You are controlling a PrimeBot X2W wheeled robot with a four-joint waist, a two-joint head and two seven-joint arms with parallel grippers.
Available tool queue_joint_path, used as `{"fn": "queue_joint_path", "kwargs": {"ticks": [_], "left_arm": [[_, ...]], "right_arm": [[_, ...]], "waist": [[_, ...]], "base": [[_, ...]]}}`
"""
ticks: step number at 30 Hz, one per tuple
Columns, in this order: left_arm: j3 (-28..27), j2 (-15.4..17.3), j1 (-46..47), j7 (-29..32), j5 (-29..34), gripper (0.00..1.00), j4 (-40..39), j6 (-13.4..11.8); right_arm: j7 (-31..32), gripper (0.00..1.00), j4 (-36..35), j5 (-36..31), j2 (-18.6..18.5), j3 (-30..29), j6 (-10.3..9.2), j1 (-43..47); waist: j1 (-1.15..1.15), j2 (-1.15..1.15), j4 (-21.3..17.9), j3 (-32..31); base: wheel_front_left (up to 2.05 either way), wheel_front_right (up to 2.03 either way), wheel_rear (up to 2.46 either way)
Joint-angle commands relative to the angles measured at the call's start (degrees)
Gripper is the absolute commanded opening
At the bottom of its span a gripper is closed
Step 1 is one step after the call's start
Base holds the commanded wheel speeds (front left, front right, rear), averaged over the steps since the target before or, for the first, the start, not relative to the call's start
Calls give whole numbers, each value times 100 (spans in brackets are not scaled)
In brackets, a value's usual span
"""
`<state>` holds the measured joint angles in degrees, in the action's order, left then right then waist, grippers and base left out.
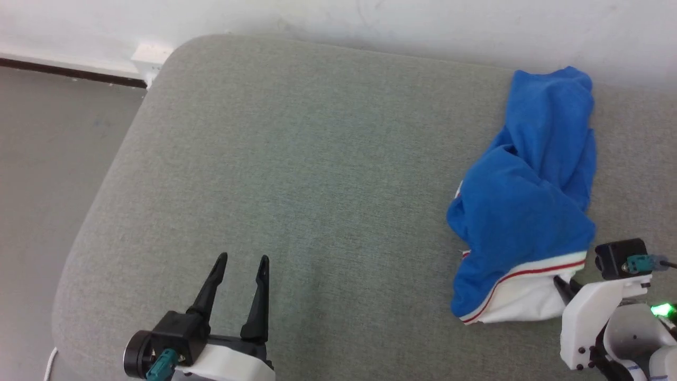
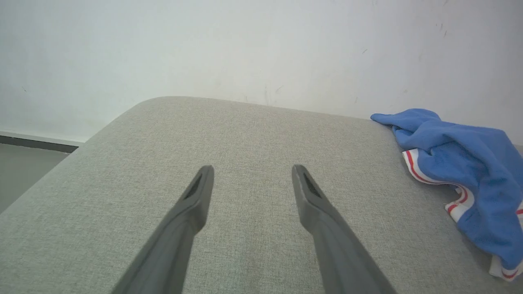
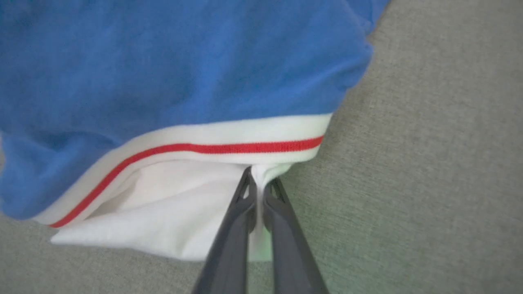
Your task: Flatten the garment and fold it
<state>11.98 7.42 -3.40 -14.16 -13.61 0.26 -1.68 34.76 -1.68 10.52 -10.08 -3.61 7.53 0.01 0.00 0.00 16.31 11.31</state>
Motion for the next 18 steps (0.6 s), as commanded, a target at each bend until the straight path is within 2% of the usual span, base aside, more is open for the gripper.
{"fn": "queue_joint_path", "kwargs": {"ticks": [1, 5, 9, 12, 16, 18], "left_arm": [[-14, 14, -26, -28, -34, 100, -8, -53], [-66, 57, -29, -32, -61, 100, -25, -78], [-143, 137, -11, -20, -76, 100, -44, -112], [-160, 181, 3, 3, -82, 100, -74, -121], [-148, 203, 30, 34, -87, 100, -115, -135], [-142, 222, 42, 52, -99, 100, -134, -125]], "right_arm": [[-9, 0, -113, -17, -37, -2, -4, -124], [83, 0, -594, 49, -140, 26, -4, -435], [247, 0, -1107, 60, -297, -242, -4, -857], [400, 0, -1317, -4, -439, -744, -4, -1014], [504, 0, -1310, -180, -531, -1700, -4, -825], [487, 0, -1193, -243, -444, -2226, -4, -600]], "waist": [[0, 0, -115, -32], [0, 0, -404, -86], [0, 0, -719, -130], [0, 0, -910, -133], [0, 0, -1045, -100], [0, 0, -1073, -59]], "base": [[0, 0, 0], [0, 0, 0], [0, 0, 0], [0, 0, 0], [0, 0, 0], [0, 0, 0]]}}
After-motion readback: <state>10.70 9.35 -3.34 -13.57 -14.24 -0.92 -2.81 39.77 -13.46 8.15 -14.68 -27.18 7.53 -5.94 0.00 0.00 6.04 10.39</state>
